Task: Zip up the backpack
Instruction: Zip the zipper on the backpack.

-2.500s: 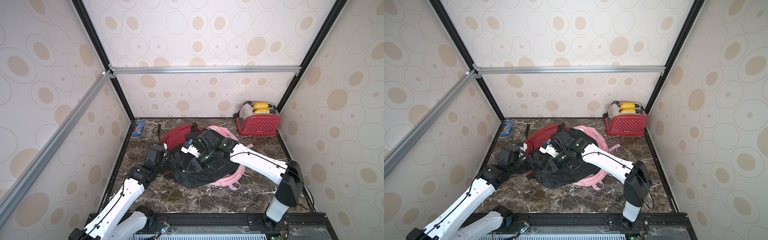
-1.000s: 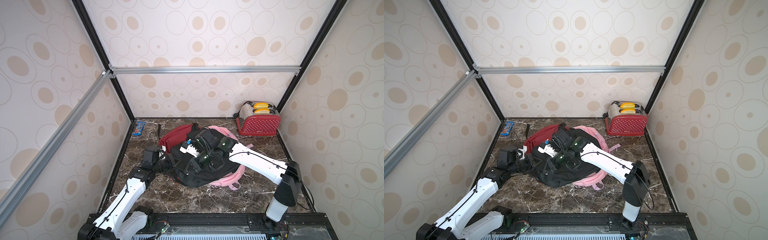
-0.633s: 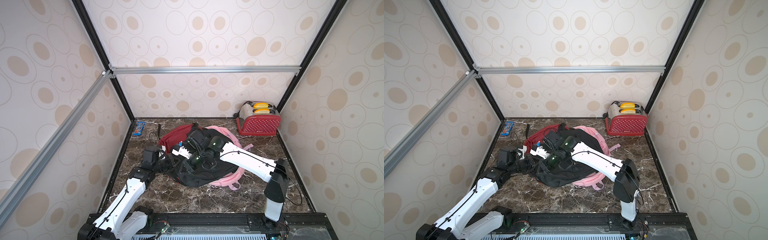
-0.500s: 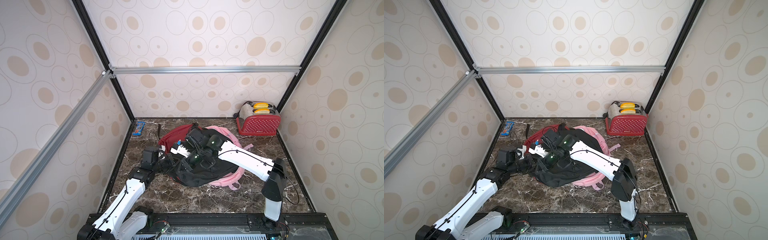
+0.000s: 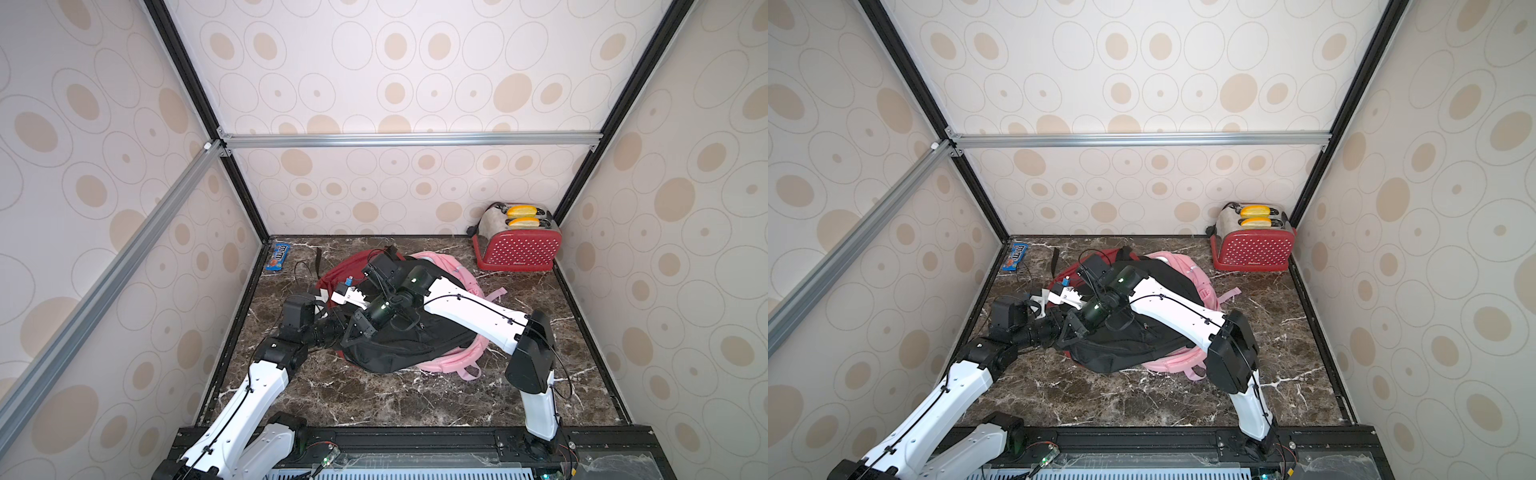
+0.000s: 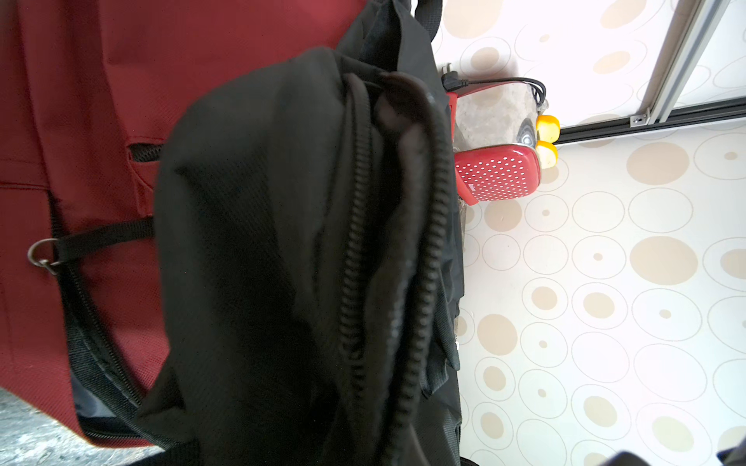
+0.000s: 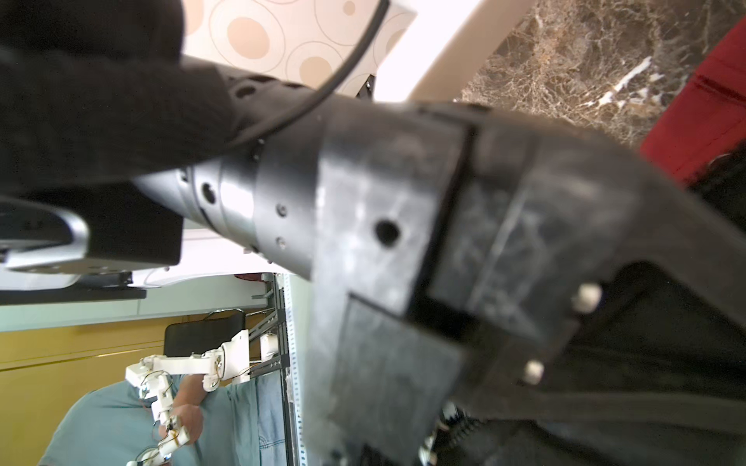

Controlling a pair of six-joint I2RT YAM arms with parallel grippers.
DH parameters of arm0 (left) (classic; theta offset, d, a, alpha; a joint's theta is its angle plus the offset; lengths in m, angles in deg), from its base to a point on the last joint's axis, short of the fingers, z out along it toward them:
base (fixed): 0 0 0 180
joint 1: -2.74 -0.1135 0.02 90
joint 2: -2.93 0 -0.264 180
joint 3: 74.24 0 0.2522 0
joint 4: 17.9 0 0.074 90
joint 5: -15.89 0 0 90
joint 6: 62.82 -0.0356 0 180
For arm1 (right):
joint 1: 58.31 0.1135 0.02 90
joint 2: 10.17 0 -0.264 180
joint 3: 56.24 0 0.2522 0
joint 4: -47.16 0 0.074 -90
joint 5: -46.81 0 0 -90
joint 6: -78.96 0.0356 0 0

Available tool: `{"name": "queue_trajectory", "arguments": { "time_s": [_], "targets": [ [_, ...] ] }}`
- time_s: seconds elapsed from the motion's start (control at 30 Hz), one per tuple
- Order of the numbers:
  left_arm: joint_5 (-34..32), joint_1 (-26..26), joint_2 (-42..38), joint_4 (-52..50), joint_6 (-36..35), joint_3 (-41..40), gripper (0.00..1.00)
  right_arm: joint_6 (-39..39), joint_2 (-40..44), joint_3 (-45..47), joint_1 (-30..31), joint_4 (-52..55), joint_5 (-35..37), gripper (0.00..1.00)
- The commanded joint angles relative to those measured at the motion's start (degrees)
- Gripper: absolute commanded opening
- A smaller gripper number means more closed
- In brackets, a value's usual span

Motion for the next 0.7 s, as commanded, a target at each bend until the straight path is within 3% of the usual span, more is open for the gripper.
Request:
{"name": "queue_trajectory", "arguments": {
  "time_s": [0.0,0.07,0.13,0.4,0.67],
  "targets": [
    [2.6,0.9,-1.1,-1.2,-2.0,2.0,0.2,-1.2,4.7,3.9,-0.4,-7.1,-3.7,0.0],
    [1.1,0.9,-1.3,-3.8,-3.5,3.4,0.55,-2.2,8.0,7.7,-0.9,-6.7,-1.8,0.0],
    [0.1,0.8,-1.0,-6.4,-5.3,4.8,0.67,-2.8,10.7,10.8,-1.0,-6.3,-0.3,0.0],
    [-4.0,-0.4,0.5,-14.7,-10.8,9.2,0.76,-3.7,17.8,18.0,-1.4,-4.0,5.5,0.0],
    [-2.3,-0.7,4.1,-10.1,-9.7,8.1,0.73,-4.6,19.6,19.2,-1.3,-1.4,8.0,0.0]
  ]
}}
